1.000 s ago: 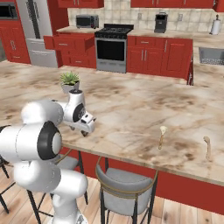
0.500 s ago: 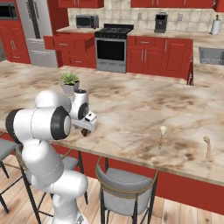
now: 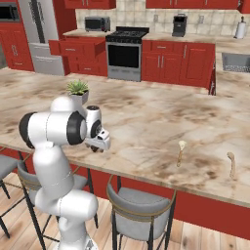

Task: Pick up the metallic utensils from the counter and place them in the open drawer. Make sure not to pick up any wooden utensils.

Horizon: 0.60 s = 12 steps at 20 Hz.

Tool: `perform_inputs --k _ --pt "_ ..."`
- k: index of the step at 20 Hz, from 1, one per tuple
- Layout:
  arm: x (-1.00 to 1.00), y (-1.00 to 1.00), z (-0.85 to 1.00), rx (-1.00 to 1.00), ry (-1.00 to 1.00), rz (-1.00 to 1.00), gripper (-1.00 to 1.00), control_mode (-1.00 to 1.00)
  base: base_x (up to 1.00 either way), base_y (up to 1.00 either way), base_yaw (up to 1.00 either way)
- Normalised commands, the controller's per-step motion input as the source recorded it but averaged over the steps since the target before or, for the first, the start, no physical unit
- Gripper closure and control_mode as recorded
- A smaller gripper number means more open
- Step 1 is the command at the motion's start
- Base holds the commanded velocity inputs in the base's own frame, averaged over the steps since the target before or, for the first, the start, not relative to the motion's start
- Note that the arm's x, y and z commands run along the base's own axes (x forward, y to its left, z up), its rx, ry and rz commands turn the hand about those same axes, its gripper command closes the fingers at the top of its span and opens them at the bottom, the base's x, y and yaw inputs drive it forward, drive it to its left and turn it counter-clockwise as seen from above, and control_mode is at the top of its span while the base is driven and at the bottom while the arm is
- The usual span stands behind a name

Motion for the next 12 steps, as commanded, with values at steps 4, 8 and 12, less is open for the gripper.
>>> perform_inputs --k 4,8,12 --pt "0.24 0.00 -0.37 0.00 0.00 0.00 -1.00 -1.00 0.00 0.00 0.00" --pt "0.21 0.00 -0.34 0.00 0.00 0.00 -1.00 -1.00 0.00 0.00 0.00" --pt "0.23 0.00 -0.34 0.00 0.00 0.00 1.00 -1.00 0.00 0.00 0.00"
